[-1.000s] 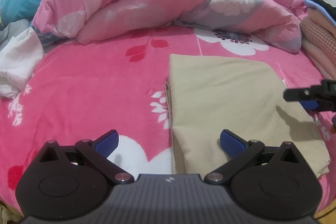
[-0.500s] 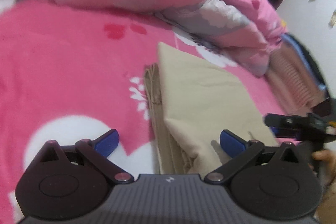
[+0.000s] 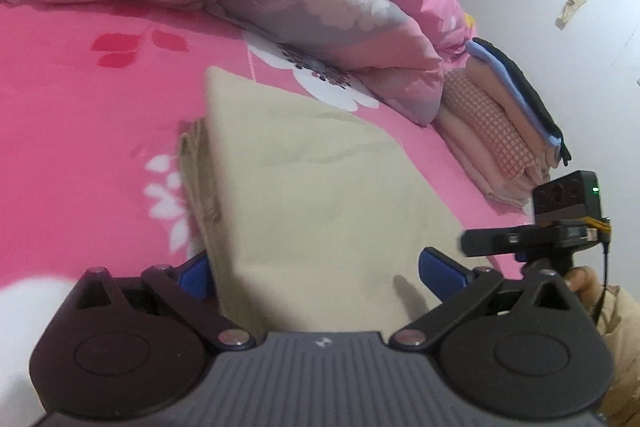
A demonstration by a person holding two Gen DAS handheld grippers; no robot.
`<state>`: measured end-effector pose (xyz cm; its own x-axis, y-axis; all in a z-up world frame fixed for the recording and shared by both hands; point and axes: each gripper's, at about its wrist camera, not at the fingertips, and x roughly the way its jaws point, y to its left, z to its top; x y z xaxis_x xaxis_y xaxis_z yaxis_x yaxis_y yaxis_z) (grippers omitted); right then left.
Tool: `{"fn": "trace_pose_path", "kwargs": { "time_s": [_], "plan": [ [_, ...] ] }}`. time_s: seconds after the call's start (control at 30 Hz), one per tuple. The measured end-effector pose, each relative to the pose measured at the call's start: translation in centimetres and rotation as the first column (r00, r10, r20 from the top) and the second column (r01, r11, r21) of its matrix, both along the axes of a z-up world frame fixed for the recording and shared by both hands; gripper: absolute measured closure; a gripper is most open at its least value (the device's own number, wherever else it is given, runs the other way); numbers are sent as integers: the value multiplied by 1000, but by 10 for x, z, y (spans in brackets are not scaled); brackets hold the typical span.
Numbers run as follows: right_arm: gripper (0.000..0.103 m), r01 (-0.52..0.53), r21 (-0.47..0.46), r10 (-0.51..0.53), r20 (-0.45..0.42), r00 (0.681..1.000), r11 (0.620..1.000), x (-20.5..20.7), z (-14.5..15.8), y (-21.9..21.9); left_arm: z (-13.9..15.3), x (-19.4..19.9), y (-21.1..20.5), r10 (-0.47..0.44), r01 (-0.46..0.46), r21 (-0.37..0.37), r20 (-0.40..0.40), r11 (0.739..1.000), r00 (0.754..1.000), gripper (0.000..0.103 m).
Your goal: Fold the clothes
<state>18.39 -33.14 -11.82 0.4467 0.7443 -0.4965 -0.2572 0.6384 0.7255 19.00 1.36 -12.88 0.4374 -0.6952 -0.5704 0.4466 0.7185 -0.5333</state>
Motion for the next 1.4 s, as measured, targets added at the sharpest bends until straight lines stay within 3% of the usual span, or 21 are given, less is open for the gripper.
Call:
{"fn": "trace_pose_path", "kwargs": {
  "time_s": [0.07, 0.17, 0.37, 0.7, 1.07, 1.4],
  "plan": [
    [29, -12, 8, 12, 9, 1000, 1000, 11, -4, 4, -2, 5, -1, 2, -2, -26, -13, 1000, 1000, 0],
    [61, 23, 36, -22, -9, 1000, 999, 23, -11, 5, -2, 8, 1, 15, -18, -79, -38, 997, 999, 0],
    [82, 89, 63, -89, -2, 996, 994, 16, 2, 6, 12, 5, 10, 28, -45, -187, -95, 981, 995, 4],
    [86, 146, 107, -152, 49, 987, 983, -14, 38, -2, 49, -21, -5, 9, -25, -199, -84, 980, 996, 5],
    [86, 238, 89, -248, 129, 960, 967, -94, 85, -37, 88, -76, -55, -79, 74, -203, -18, 976, 997, 5],
    [86, 335, 133, -353, 139, 925, 933, -176, 76, -108, 100, -115, -149, -201, 197, -129, -18, 972, 979, 5]
  ]
}}
